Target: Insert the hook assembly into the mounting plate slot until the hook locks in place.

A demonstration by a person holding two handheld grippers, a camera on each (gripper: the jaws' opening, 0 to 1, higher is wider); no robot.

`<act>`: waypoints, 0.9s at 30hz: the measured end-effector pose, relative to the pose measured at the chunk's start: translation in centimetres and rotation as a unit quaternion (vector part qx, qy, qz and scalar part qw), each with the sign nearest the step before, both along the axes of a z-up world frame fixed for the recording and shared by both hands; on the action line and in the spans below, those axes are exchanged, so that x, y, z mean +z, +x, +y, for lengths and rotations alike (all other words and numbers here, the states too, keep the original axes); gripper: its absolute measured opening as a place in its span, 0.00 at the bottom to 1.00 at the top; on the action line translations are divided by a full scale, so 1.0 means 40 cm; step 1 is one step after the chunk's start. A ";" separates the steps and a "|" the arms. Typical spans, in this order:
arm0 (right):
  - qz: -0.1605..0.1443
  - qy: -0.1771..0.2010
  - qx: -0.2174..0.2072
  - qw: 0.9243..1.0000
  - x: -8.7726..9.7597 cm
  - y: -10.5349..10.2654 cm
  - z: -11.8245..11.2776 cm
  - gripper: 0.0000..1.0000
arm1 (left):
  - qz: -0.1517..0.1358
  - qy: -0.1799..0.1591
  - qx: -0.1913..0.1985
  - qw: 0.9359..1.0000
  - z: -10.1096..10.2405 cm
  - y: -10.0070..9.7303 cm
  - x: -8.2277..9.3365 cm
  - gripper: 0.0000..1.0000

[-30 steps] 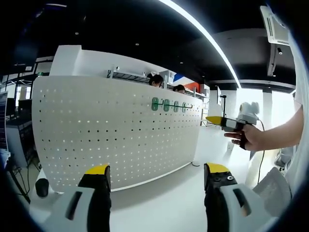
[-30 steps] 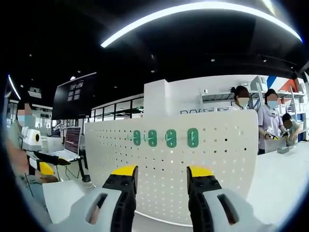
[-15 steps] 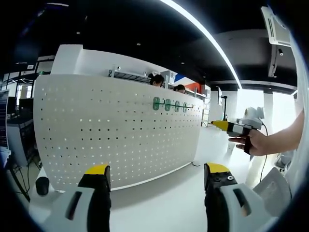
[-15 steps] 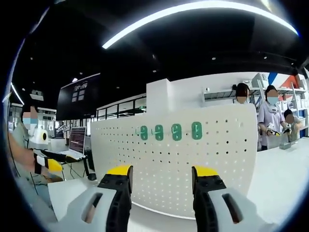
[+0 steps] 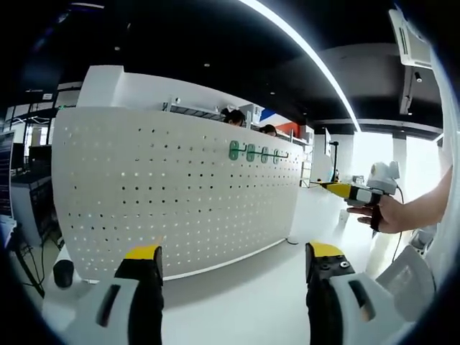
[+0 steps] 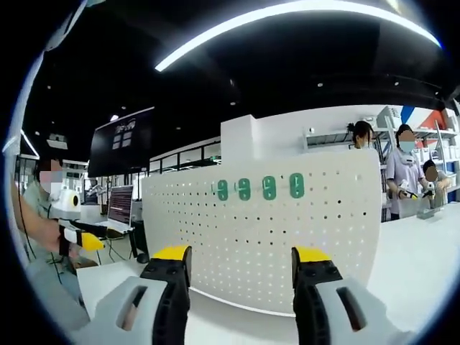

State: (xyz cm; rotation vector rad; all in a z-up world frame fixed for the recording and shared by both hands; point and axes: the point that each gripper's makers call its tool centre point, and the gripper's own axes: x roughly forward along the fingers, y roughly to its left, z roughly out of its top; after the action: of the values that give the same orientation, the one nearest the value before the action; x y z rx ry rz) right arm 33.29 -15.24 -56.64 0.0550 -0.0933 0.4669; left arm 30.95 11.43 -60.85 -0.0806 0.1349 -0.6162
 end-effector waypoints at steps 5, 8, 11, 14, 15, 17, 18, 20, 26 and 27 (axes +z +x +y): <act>0.004 -0.004 0.000 1.000 -0.017 -0.021 0.001 0.56 | 0.001 0.001 0.004 1.000 0.012 -0.005 -0.008 0.86; 0.007 -0.004 0.001 1.000 -0.027 -0.038 0.000 0.57 | -0.001 0.003 0.005 1.000 0.019 -0.011 -0.014 0.87; 0.011 -0.010 0.002 1.000 -0.040 -0.054 0.000 0.58 | -0.004 0.001 0.007 1.000 0.026 -0.017 -0.016 0.88; 0.013 -0.005 -0.001 1.000 -0.044 -0.066 -0.004 0.58 | -0.004 0.004 0.009 1.000 0.028 -0.025 -0.025 0.90; 0.013 -0.005 -0.002 1.000 -0.046 -0.072 -0.005 0.59 | -0.006 0.007 0.008 1.000 0.027 -0.030 -0.026 0.91; 0.014 -0.003 -0.005 1.000 -0.051 -0.080 -0.008 0.59 | -0.011 0.010 0.008 1.000 0.031 -0.036 -0.030 0.92; 0.015 -0.002 -0.006 1.000 -0.054 -0.082 -0.010 0.59 | -0.011 0.011 0.007 1.000 0.032 -0.039 -0.032 0.92; 0.015 -0.001 -0.010 1.000 -0.057 -0.091 -0.016 0.60 | -0.018 0.010 0.005 1.000 0.031 -0.046 -0.028 0.94; 0.017 0.004 -0.017 1.000 -0.064 -0.110 -0.029 0.60 | -0.025 0.000 0.012 1.000 0.039 -0.057 -0.028 0.97; 0.018 0.004 -0.017 1.000 -0.065 -0.111 -0.029 0.61 | -0.025 -0.001 0.013 1.000 0.040 -0.058 -0.029 0.98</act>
State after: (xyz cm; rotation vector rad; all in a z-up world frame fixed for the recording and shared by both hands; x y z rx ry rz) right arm 28.86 -16.41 -59.23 0.0695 -0.0606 0.4310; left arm 28.64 13.03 -62.00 -0.0687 0.0839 -0.5924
